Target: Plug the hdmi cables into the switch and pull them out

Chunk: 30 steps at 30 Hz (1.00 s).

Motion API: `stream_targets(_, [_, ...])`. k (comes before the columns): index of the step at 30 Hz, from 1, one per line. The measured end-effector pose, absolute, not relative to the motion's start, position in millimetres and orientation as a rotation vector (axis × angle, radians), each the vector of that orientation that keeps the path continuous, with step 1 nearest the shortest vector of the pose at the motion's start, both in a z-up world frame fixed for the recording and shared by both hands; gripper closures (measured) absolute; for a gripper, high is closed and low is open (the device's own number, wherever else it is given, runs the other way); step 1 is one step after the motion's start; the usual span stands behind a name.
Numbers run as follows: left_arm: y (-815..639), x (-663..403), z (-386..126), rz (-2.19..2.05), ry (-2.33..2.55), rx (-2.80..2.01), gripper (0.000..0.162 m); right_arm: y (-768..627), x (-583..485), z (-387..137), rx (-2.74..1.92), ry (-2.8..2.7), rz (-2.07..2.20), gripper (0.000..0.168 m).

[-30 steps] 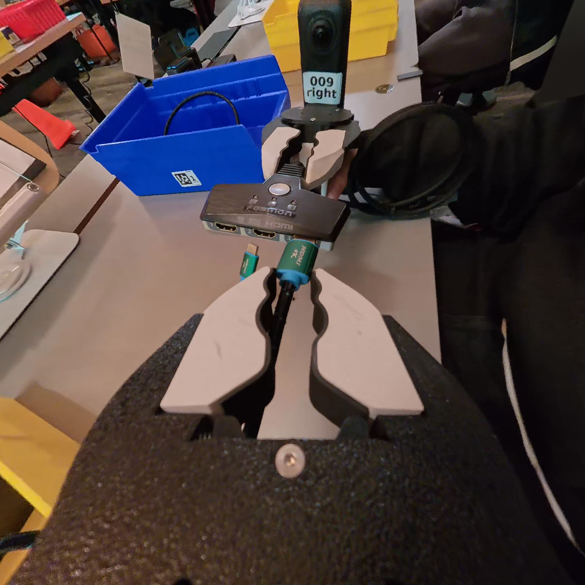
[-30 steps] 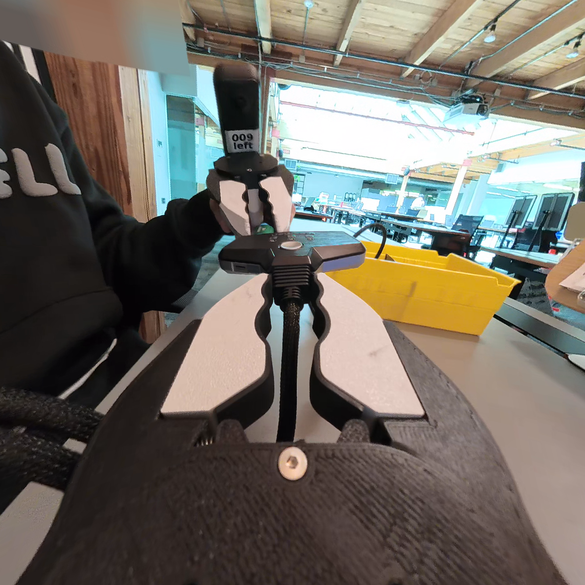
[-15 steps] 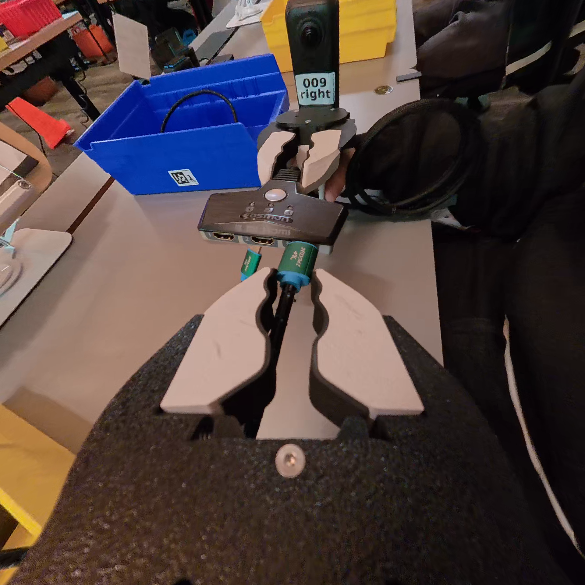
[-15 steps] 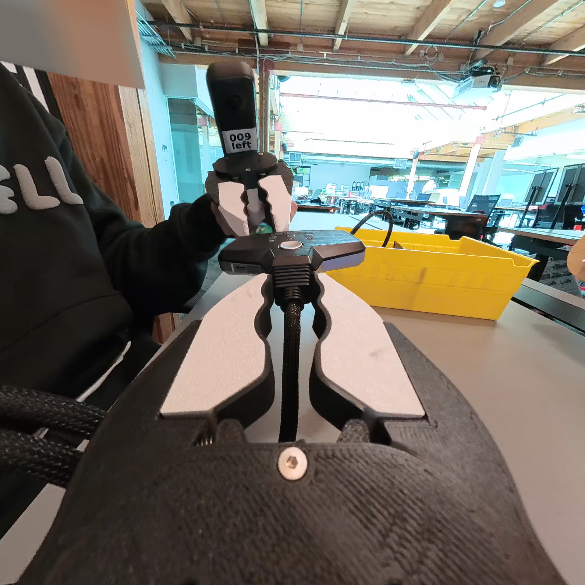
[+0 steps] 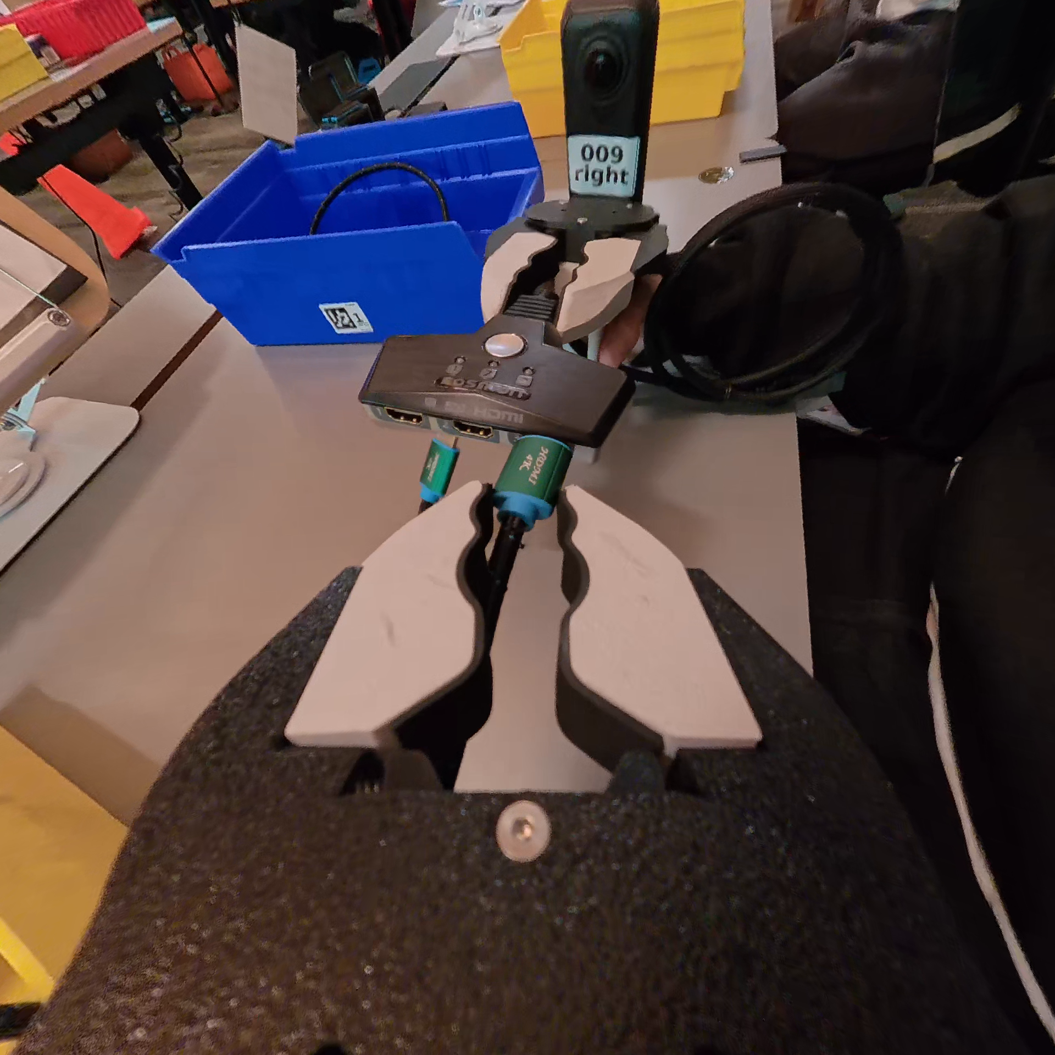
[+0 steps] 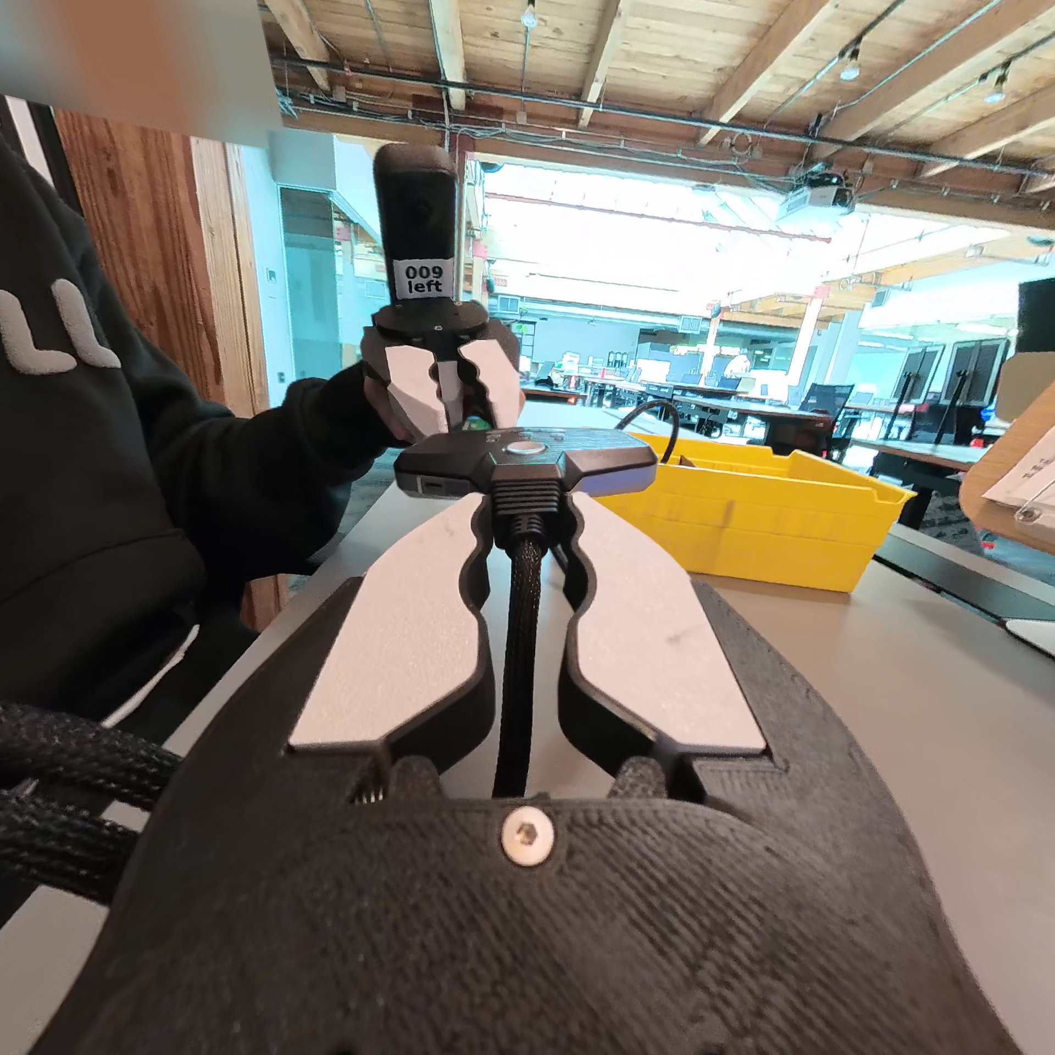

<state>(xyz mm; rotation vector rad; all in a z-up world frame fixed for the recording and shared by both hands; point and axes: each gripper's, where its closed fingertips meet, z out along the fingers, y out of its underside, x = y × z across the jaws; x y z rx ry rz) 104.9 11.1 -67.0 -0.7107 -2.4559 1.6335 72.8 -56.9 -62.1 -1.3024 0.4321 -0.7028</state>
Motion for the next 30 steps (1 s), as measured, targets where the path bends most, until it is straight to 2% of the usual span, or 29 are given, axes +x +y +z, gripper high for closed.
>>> stream_targets(2, [11.1,103.4,-59.5,1.666,-2.429,-0.689,0.14,-57.5,70.9,-58.7,-1.291,0.415,-0.719,0.146])
stream_targets(4, [16.6,109.8,-37.9,1.761,-2.38,-0.61,0.122,-63.3,70.6,-57.4,-1.267,0.431,-0.716,0.146])
stream_targets(5, [22.2,120.5,-22.4,1.854,-2.354,-0.542,0.118,-68.7,69.9,-55.7,-1.246,0.445,-0.721,0.146])
stream_targets(8, [48.8,191.3,13.9,2.166,-2.329,-0.094,0.127,-92.3,69.2,-47.7,-1.148,0.503,-0.776,0.146])
stream_targets(11, [78.7,279.9,-14.3,2.167,-2.495,0.481,0.125,-107.7,72.3,-46.0,-1.078,0.572,-0.785,0.146])
stream_targets(12, [81.0,291.6,-28.4,2.107,-2.509,0.553,0.116,-108.8,73.4,-46.4,-1.074,0.581,-0.792,0.146])
stream_targets(14, [74.2,295.5,-47.4,1.998,-2.445,0.601,0.11,-107.9,75.2,-47.9,-1.088,0.587,-0.809,0.146])
stream_targets(18, [58.3,305.6,-77.7,1.938,-2.491,0.696,0.119,-108.6,73.9,-46.9,-1.077,0.58,-0.806,0.146])
stream_targets(20, [51.0,302.8,-89.3,1.895,-2.522,0.669,0.125,-109.3,71.5,-45.3,-1.063,0.57,-0.789,0.146])
stream_targets(22, [48.5,302.7,-79.6,2.016,-2.477,0.651,0.154,-109.1,68.2,-42.1,-1.046,0.548,-0.776,0.146])
stream_targets(26, [59.6,305.4,-47.4,2.293,-2.561,0.528,0.155,-116.8,63.9,-35.4,-0.986,0.538,-0.796,0.146])
stream_targets(28, [61.8,288.1,-16.8,2.557,-2.554,0.186,0.156,-123.7,61.2,-31.3,-0.949,0.538,-0.824,0.146])
stream_targets(30, [55.3,245.0,5.2,2.709,-2.503,-0.412,0.156,-131.8,56.5,-25.3,-0.897,0.529,-0.855,0.146])
